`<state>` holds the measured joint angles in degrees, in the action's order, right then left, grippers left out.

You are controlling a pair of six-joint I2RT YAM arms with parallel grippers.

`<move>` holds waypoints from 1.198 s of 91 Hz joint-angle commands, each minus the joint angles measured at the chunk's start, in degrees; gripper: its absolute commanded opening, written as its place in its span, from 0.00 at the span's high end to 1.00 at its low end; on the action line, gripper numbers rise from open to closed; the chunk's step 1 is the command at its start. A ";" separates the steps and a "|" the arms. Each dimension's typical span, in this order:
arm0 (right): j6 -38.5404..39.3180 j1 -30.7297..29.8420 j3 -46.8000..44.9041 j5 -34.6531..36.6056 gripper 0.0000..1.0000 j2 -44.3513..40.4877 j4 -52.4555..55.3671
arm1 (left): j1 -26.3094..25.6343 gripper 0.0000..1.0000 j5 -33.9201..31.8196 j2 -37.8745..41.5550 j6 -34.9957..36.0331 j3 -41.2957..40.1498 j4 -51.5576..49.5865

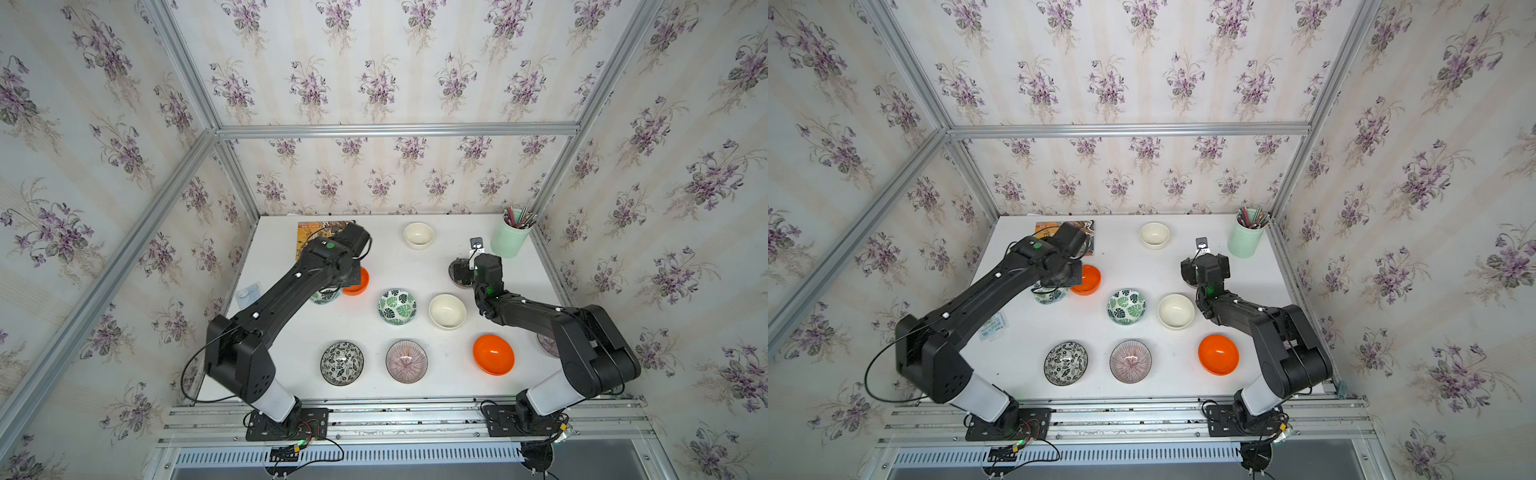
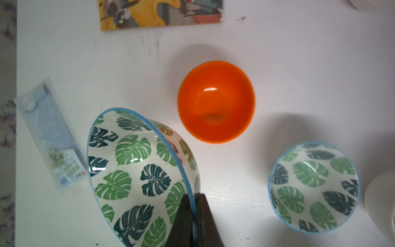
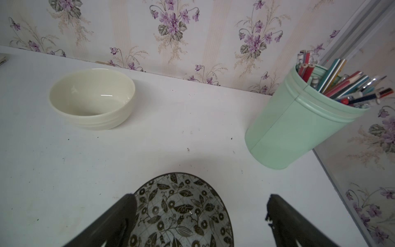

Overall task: Stack the bowls
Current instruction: Pick up the bowl from the center of the board, then place the bowl on the bowl.

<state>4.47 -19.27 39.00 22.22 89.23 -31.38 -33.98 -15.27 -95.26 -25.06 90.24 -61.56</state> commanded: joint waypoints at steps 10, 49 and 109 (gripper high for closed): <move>-7.24 5.41 0.43 1.69 0.00 -3.20 8.23 | -10.02 1.00 -0.81 -11.76 14.36 14.11 -8.19; -15.83 13.51 0.30 -0.26 0.00 -10.16 16.87 | -18.52 1.00 4.63 -22.18 20.10 17.91 -6.42; -18.10 13.51 0.20 -2.04 0.00 -11.19 17.86 | -21.59 1.00 1.79 -25.06 19.22 13.54 -2.37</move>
<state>-13.28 -5.74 39.07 20.51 78.30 -13.47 -55.20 -11.05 -119.74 -5.67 103.77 -64.42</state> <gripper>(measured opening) 0.996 0.087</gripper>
